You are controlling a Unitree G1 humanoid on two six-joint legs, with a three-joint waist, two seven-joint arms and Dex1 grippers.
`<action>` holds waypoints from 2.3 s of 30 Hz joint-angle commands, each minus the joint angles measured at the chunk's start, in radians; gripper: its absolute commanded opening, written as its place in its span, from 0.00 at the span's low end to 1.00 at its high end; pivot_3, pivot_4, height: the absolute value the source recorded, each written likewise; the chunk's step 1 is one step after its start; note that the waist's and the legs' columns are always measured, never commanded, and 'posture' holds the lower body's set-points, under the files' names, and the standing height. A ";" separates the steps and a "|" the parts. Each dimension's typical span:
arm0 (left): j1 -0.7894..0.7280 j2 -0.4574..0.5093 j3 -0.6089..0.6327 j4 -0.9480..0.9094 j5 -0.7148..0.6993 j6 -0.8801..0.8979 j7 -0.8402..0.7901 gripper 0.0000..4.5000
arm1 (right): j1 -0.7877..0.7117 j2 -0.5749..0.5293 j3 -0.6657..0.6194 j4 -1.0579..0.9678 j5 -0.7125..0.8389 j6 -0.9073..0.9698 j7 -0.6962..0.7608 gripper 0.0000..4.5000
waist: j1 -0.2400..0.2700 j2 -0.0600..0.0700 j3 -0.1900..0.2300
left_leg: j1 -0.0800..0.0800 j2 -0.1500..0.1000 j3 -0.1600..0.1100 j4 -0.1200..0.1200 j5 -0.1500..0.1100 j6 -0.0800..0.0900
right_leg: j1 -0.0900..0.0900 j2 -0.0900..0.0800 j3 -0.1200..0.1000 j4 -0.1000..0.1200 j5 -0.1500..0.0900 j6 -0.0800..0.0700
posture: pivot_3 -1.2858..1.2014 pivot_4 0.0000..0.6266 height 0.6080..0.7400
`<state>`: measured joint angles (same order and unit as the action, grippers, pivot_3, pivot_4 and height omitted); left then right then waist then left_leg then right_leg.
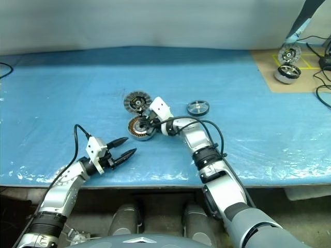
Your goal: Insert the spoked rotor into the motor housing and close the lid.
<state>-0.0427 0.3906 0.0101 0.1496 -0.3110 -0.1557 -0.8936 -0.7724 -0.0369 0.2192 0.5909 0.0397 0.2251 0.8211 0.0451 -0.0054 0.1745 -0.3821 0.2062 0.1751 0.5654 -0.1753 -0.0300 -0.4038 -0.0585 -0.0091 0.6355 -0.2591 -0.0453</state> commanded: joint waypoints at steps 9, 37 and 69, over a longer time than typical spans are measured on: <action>0.002 0.015 0.018 -0.027 -0.016 -0.010 -0.008 0.66 | -0.035 -0.004 0.124 0.216 -0.177 -0.185 -0.104 0.00 | -0.003 0.000 0.000 | 0.001 0.000 0.000 0.000 0.000 0.000 | 0.001 0.000 0.000 0.000 0.000 0.000 | 0.52 0.24 1.00; -0.013 0.028 0.021 -0.026 -0.038 0.020 -0.027 0.66 | -0.042 0.049 -0.050 0.049 0.049 -0.062 -0.022 0.00 | -0.001 0.000 0.000 | 0.003 0.000 0.002 -0.004 0.000 0.000 | -0.003 0.001 0.008 -0.001 0.000 0.000 | 0.52 0.24 1.00; -0.023 0.047 0.049 -0.045 -0.049 0.036 -0.029 0.66 | -0.071 0.067 -0.104 0.099 0.094 0.061 -0.076 0.00 | -0.001 0.000 0.000 | 0.008 0.000 0.002 -0.004 -0.001 0.001 | 0.001 0.001 0.010 -0.001 0.000 0.000 | 0.52 0.24 1.00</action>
<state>-0.0611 0.4283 0.0430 0.1412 -0.3433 -0.1174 -0.9137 -0.8186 0.0236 0.1454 0.7257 0.0891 0.2454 0.7414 0.0443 -0.0052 0.1744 -0.3753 0.2062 0.1767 0.5614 -0.1757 -0.0297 -0.4043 -0.0576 0.0004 0.6346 -0.2595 -0.0449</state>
